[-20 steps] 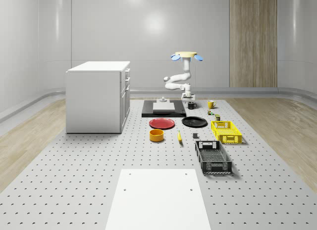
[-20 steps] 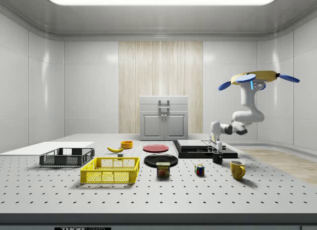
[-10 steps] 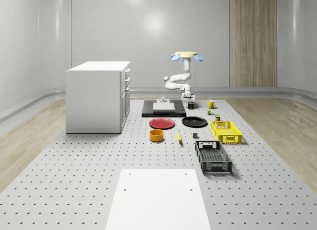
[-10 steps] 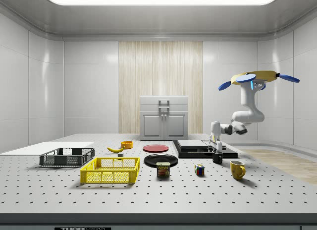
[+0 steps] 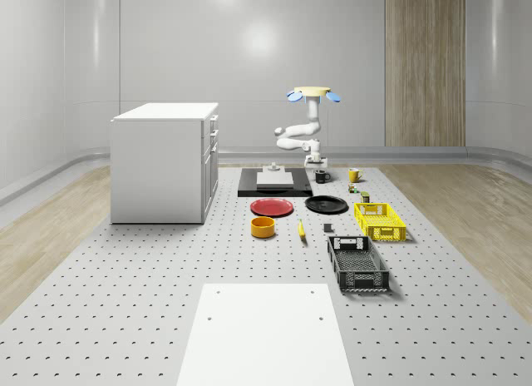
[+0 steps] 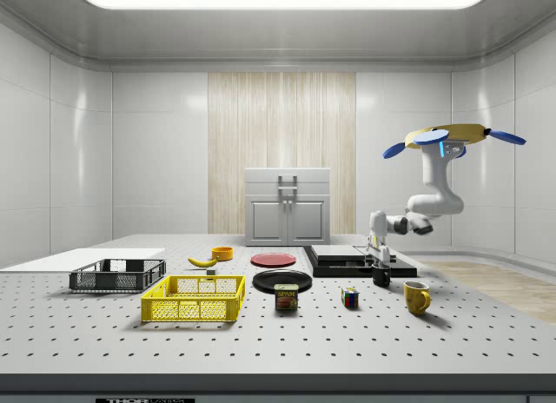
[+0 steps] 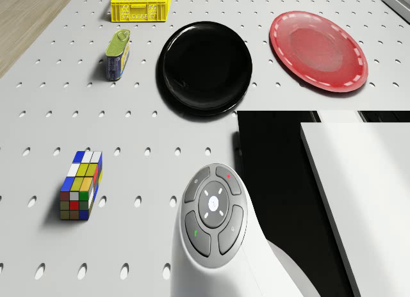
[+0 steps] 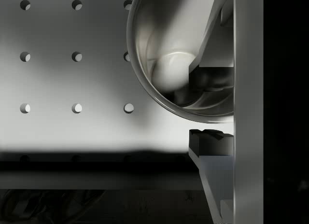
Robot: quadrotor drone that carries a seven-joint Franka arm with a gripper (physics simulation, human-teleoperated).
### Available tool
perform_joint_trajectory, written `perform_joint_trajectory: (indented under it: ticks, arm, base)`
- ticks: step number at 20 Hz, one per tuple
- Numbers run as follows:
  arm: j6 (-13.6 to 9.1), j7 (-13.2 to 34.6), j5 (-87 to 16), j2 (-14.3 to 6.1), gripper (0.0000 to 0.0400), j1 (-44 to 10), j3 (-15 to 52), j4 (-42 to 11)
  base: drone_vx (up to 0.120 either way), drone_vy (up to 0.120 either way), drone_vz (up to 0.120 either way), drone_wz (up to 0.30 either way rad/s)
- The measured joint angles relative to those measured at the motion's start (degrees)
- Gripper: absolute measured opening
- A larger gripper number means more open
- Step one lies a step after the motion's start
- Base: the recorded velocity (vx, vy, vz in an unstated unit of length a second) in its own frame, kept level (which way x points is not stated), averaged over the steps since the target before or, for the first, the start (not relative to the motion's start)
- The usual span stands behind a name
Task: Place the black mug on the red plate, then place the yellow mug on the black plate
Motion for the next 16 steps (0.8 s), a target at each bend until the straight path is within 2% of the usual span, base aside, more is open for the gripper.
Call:
perform_joint_trajectory:
  ticks: [8, 16]
  arm:
    - [-1.6, 0.9, 4.8, -0.2, 0.0110, -0.3, 4.9, -1.4]
    - [-1.3, 1.4, 6.4, -1.0, 0.0110, -0.7, 6.4, -1.6]
  base:
    - [0.005, -0.005, 0.120, 0.000]
    - [0.120, -0.120, 0.110, 0.000]
